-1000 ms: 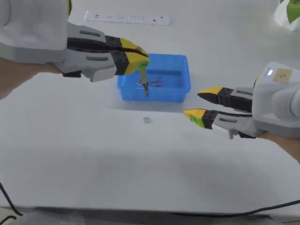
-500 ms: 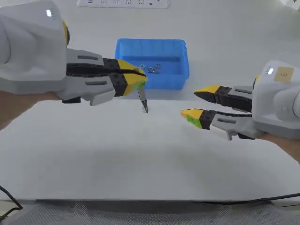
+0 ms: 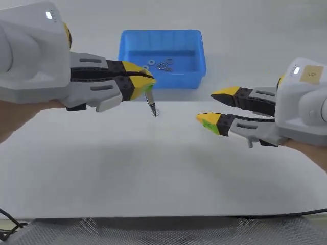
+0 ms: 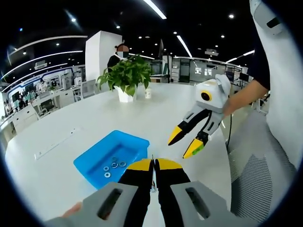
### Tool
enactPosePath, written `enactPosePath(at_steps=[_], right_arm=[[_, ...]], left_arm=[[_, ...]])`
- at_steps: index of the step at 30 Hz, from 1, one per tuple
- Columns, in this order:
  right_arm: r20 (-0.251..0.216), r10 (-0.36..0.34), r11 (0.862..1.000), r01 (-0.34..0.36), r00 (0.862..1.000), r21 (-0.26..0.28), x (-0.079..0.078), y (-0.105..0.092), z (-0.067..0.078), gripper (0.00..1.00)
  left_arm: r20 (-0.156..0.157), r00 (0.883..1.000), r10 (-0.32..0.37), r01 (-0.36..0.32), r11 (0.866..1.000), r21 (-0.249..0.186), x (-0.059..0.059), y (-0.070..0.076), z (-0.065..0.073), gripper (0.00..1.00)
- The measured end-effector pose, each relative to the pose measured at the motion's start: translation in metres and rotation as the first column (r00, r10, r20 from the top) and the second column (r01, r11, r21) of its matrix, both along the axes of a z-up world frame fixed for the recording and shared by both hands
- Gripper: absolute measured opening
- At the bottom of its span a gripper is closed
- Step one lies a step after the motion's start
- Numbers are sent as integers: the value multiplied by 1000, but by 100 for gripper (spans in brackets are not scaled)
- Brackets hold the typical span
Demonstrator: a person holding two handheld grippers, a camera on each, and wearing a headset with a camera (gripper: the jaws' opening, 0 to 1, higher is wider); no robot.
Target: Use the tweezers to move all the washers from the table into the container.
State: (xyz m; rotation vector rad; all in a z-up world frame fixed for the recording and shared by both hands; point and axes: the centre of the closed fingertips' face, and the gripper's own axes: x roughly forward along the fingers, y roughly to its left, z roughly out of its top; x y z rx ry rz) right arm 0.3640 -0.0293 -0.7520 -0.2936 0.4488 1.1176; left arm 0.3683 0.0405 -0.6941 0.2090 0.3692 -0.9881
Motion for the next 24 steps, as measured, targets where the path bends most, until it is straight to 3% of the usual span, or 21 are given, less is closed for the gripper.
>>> enactPosePath(at_steps=[7,24], right_arm=[[0,12,1000,-12,1000,-9,2,3,-3,31],[-3,13,1000,-13,1000,-12,1,3,-3,31]], left_arm=[[-5,1000,-4,4,1000,5,8,-1,-6,6],[-18,999,-27,28,1000,14,4,-2,-13,6]])
